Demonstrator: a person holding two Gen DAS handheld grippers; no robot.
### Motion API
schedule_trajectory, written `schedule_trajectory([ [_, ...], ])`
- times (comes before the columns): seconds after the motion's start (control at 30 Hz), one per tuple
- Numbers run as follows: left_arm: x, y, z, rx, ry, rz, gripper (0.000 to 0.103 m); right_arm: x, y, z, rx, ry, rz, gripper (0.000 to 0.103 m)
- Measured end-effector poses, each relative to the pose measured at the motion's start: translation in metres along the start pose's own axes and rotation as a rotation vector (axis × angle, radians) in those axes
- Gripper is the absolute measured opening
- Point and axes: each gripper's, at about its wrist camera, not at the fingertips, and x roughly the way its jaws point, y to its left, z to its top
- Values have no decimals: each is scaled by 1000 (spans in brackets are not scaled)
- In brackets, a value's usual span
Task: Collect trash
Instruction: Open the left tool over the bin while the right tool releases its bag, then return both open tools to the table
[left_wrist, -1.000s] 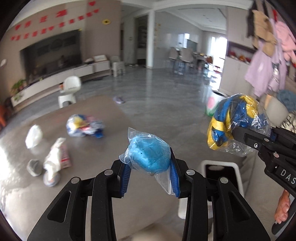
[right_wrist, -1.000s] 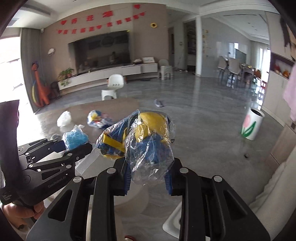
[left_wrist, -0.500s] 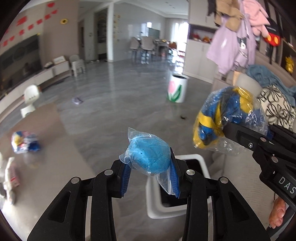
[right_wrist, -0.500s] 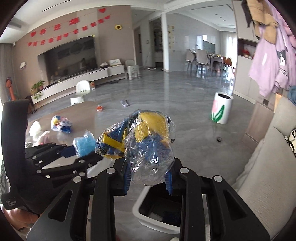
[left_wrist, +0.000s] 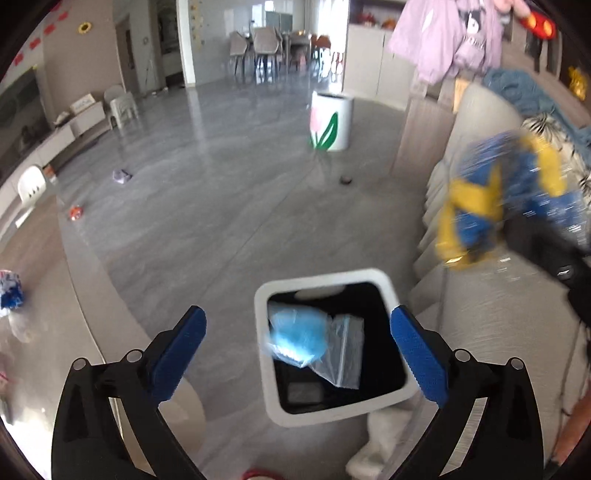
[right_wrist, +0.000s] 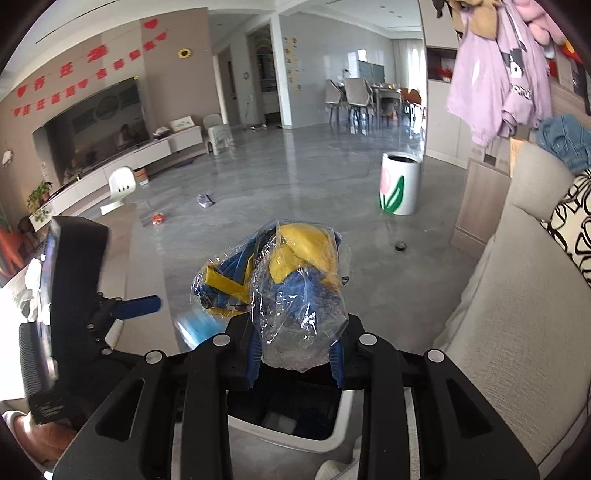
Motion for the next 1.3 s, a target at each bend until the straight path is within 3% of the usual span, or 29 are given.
schedule_trajectory([
  [0.43, 0, 28, -1, -53, 8, 61, 98, 44, 9, -14, -16, 79, 38, 31],
  [0.67, -9, 44, -3, -93, -38, 64, 98, 76, 17, -24, -16, 122, 62, 32],
  [0.87, -4, 45, -6, -98, -26, 56, 98, 111, 16, -44, 32, 198, 77, 32],
  [0.93, -2, 43, -7, -85, -30, 59, 98, 113, 18, -48, 30, 203, 71, 38],
  [0.97, -2, 43, -7, -82, -29, 60, 98, 113, 17, -50, 28, 199, 64, 52],
  [1.0, 0, 42, -7, -80, -26, 63, 98, 113, 17, -51, 21, 206, 62, 78],
  [1.07, 2, 43, -5, -89, -23, 57, 98, 114, 17, -51, 8, 208, 55, 99],
  [1.3, -8, 46, -6, -104, -42, 45, 98, 117, 15, -49, 2, 227, 35, 99],
])
